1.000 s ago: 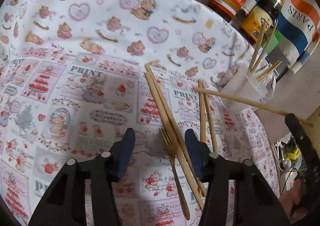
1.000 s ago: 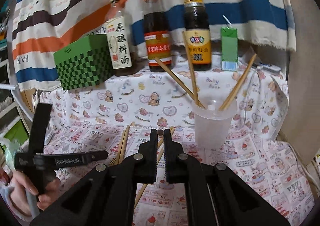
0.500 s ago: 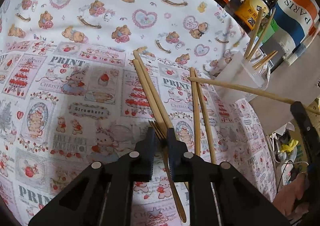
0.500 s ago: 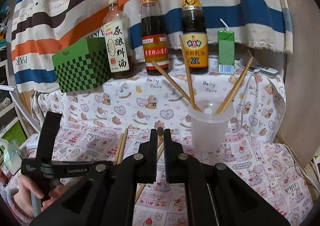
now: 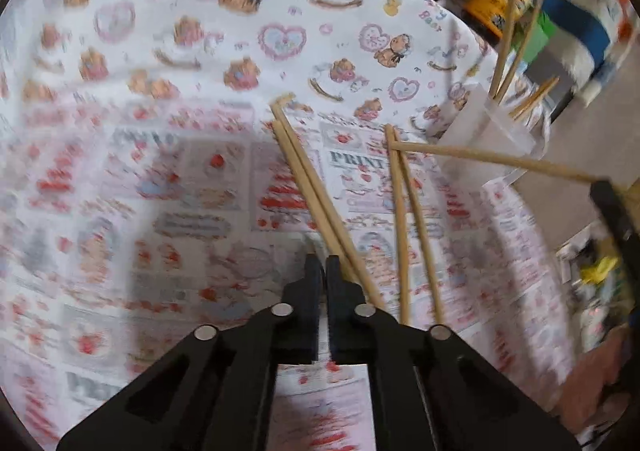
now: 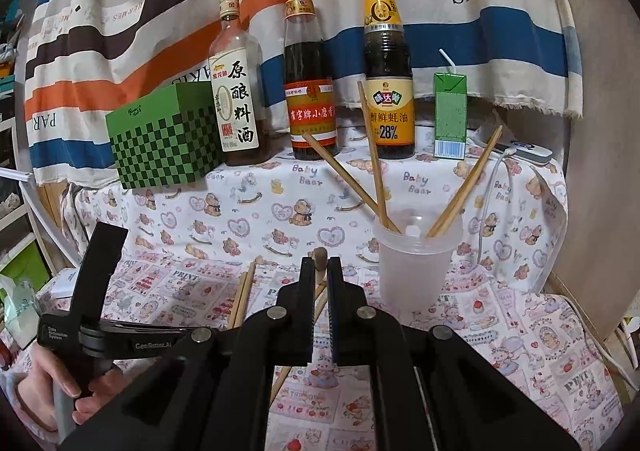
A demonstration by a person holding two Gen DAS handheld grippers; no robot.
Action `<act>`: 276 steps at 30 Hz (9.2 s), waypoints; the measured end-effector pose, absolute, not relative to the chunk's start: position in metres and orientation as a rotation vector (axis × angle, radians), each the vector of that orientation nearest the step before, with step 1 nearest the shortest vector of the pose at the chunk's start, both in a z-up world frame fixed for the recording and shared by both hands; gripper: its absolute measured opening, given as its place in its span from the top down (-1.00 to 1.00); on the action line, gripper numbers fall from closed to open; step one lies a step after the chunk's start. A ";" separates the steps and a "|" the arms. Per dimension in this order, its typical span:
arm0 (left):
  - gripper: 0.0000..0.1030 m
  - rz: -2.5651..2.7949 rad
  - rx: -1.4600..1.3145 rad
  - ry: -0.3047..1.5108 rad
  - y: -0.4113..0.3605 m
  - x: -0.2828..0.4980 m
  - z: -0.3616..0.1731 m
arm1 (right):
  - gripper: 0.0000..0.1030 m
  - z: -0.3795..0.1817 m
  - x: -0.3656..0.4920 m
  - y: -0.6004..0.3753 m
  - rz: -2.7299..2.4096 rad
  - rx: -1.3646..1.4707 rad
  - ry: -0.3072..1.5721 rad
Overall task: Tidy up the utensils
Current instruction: 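Lift the chopstick with the right tool while the left tool grasps another chopstick, then carry both held chopsticks upright toward the clear plastic cup, then lower the chopsticks into the cup and open both tools, then withdraw both open tools from the cup back over the pile, then lower the right tool onto the pile and grasp one chopstick, then lift the chopstick with the right tool while the left tool grasps another chopstick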
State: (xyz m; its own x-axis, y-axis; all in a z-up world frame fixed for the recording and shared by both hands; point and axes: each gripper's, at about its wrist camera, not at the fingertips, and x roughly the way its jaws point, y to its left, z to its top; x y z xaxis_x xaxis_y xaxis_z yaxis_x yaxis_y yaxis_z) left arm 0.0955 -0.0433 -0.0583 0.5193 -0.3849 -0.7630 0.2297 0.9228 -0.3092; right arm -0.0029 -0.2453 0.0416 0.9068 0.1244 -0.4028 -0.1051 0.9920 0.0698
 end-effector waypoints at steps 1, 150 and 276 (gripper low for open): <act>0.98 -0.346 -0.150 0.946 -0.044 0.093 -0.056 | 0.88 0.041 -0.003 -0.245 0.114 0.048 0.415; -0.99 -0.041 -0.051 0.261 -0.024 0.006 0.041 | -0.57 0.026 0.037 -0.250 0.096 0.056 0.524; 0.71 -0.143 -0.132 0.993 -0.060 0.071 -0.049 | 0.89 0.047 0.010 -0.260 0.040 0.047 0.400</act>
